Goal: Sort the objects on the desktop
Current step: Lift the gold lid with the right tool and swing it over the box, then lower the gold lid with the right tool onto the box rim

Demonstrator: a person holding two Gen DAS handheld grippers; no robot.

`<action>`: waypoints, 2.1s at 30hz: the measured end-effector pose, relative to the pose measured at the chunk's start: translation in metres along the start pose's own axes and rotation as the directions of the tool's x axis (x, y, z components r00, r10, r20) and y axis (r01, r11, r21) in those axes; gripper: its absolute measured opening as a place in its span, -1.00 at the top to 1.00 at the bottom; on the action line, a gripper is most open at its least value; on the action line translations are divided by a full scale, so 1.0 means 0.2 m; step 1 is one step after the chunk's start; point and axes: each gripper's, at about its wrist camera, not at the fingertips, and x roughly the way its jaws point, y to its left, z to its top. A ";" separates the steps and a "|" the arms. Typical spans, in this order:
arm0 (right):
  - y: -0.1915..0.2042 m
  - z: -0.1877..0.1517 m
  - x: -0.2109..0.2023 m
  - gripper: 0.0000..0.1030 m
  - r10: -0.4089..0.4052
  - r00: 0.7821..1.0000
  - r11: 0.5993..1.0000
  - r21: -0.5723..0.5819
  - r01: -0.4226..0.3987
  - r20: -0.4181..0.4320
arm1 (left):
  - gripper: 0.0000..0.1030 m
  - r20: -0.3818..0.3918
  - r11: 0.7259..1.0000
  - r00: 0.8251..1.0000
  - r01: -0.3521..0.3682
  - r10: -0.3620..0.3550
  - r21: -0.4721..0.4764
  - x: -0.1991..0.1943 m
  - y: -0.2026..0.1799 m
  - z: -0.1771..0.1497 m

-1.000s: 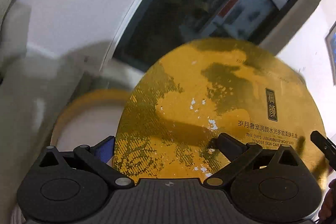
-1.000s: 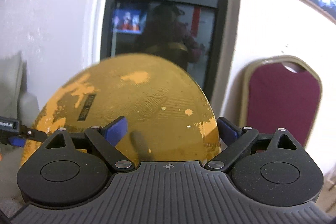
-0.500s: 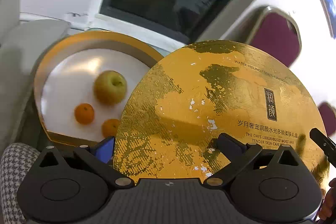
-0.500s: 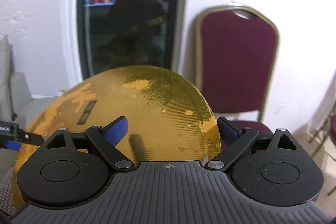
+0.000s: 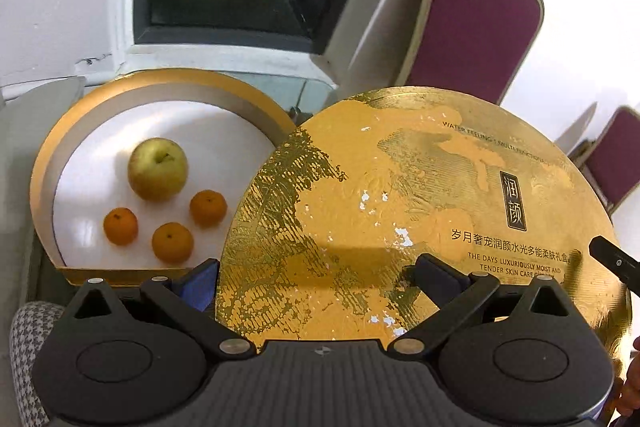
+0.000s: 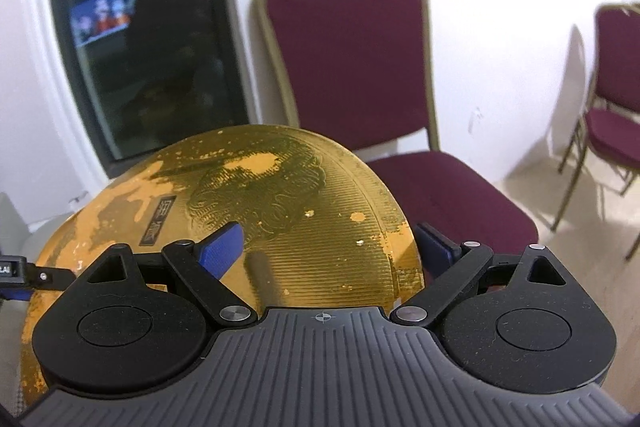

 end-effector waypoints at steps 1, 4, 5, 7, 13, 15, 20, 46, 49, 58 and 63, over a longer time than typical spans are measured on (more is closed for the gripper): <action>-0.03 -0.01 0.00 -0.84 -0.003 1.000 1.000 0.014 0.003 -0.007 | -0.96 -0.008 1.000 1.000 -0.004 0.004 0.007 0.01 -0.01 -0.01; -0.09 -0.06 0.01 -0.84 -0.011 0.999 0.999 0.050 0.012 -0.031 | -0.96 -0.021 0.999 1.000 -0.017 0.017 0.028 0.03 -0.05 -0.02; -0.10 -0.07 0.02 -0.84 -0.013 0.999 0.998 0.057 0.015 -0.038 | -0.96 -0.023 0.999 1.000 -0.020 0.021 0.035 0.03 -0.06 -0.03; -0.12 -0.08 0.03 -0.84 -0.016 0.999 0.998 0.067 0.020 -0.050 | -0.96 -0.025 0.999 0.999 -0.027 0.028 0.044 0.04 -0.08 -0.03; -0.14 -0.10 0.06 -0.84 -0.013 0.998 0.997 0.080 0.018 -0.065 | -0.96 -0.026 0.998 0.999 -0.040 0.041 0.048 0.04 -0.08 -0.03; -0.14 -0.09 0.08 -0.84 -0.011 0.998 0.996 0.082 0.016 -0.066 | -0.96 -0.022 0.998 0.999 -0.043 0.044 0.046 0.04 -0.08 -0.02; -0.10 -0.05 0.11 -0.84 -0.001 0.998 0.998 0.070 0.005 -0.056 | -0.96 0.012 0.998 0.999 -0.052 0.051 0.032 0.00 -0.03 0.02; 0.63 0.14 0.54 -0.84 0.242 0.966 0.967 -0.065 -0.248 -0.091 | -0.96 0.132 0.953 0.955 -0.242 0.267 -0.181 -0.16 0.61 0.17; 0.75 0.14 0.60 -0.84 0.274 0.956 0.955 -0.088 -0.283 -0.101 | -0.96 0.151 0.940 0.940 -0.273 0.306 -0.203 -0.17 0.67 0.17; 0.99 0.18 0.77 -0.84 0.355 0.932 0.922 -0.136 -0.362 -0.071 | -0.96 0.208 0.912 0.906 -0.309 0.369 -0.270 -0.21 0.81 0.21; 1.10 0.25 0.82 -0.84 0.398 0.917 0.904 -0.156 -0.399 -0.037 | -0.96 0.266 0.909 0.879 -0.332 0.395 -0.252 -0.23 0.85 0.28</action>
